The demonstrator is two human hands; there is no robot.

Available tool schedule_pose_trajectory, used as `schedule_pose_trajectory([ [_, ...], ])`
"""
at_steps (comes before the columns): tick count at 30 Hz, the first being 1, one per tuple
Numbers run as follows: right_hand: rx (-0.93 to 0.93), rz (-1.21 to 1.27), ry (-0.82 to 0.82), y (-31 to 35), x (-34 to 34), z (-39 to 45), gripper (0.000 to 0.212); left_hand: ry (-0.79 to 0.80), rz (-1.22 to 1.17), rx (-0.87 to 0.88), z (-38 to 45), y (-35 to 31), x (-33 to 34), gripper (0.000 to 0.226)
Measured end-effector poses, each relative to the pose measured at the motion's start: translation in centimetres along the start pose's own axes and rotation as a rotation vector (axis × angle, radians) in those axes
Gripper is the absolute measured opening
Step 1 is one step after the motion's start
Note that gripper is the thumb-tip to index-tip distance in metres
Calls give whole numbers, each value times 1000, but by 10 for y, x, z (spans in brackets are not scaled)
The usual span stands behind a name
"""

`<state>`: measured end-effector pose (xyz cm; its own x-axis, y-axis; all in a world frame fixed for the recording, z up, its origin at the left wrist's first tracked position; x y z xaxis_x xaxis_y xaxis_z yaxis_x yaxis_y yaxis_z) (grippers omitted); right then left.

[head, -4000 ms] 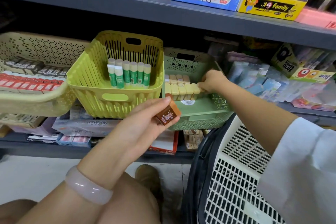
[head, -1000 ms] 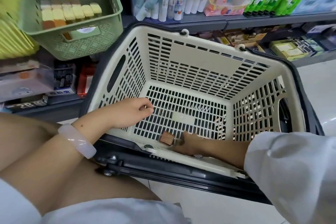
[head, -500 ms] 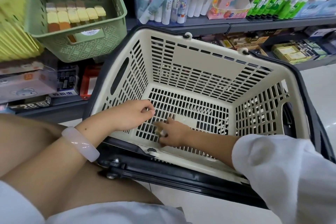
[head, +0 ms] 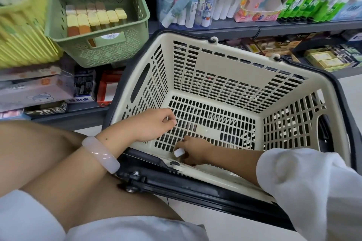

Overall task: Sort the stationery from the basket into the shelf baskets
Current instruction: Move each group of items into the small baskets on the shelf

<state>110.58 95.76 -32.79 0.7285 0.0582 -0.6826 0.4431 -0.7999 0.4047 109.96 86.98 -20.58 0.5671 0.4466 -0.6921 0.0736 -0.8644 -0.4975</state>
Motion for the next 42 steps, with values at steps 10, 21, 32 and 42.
schedule_pose_trajectory([
  [10, 13, 708, -161, 5, -73, -18, 16, -225, -247, -69, -1, 9, -28, 17],
  [21, -507, 187, -564, 168, -235, -84, 40, -70, -1802, 115, -36, -1, -69, 36],
  [32, -586, 434, -409, 233, -254, -68, 49, -255, -1923, 254, -91, 61, -125, 30],
  [42, -662, 554, -557, 265, -285, -40, 42, -347, -1725, 251, -105, 101, -165, 19],
])
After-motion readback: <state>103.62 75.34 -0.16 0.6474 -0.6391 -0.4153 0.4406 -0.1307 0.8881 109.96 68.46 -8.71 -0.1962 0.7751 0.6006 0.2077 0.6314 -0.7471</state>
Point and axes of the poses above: each hand's wrist, its own z-axis towards the middle knuckle, its own x-axis out of the palm, y = z × x, the point moved 10 cm from there along z, towards the middle knuckle, and after that the axes turned 11 degrees about z, right-handed, at the moved point
